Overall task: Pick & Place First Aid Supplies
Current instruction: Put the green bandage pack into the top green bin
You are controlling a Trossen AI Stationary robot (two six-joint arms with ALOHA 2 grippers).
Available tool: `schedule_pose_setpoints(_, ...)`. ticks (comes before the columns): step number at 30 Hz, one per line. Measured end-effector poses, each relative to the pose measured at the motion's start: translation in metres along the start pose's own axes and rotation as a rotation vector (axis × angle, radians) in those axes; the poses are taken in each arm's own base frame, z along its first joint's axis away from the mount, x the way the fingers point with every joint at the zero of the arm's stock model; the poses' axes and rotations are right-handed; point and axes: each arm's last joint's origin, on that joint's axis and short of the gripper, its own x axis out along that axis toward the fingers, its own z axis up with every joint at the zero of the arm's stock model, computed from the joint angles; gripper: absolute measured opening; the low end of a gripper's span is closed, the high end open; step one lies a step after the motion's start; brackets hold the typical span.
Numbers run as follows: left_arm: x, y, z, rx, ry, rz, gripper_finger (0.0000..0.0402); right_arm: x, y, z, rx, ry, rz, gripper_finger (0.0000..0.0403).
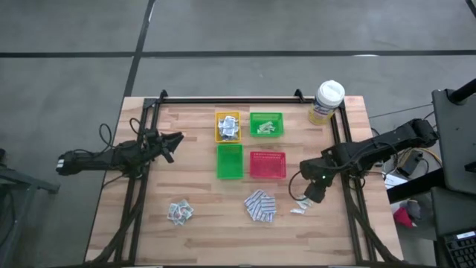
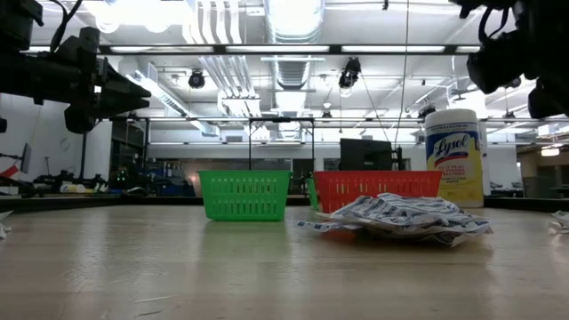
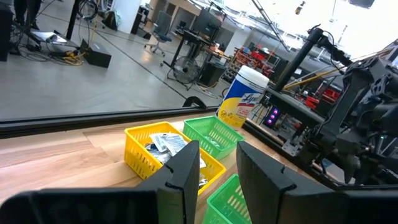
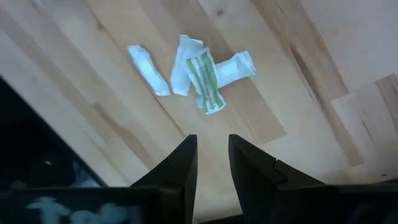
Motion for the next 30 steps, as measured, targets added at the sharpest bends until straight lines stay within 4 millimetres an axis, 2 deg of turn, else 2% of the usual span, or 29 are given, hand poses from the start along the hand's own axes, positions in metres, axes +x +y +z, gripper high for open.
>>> schedule_pose_setpoints(10,0.000,0.000,0.000,0.000,0.000,0.000,0.0108,0.032,0.003,0.015,0.004,0.097,-0.138,0.0102)
schedule_pose_setpoints(16,0.000,0.000,0.000,0.000,0.000,0.000,0.0108,0.043,0.003,0.021,0.004,0.095,-0.198,0.0107)
schedule_pose_setpoints(30,0.000,0.000,0.000,0.000,0.000,0.000,0.0108,0.051,0.004,0.026,0.025,0.094,-0.231,0.0107)
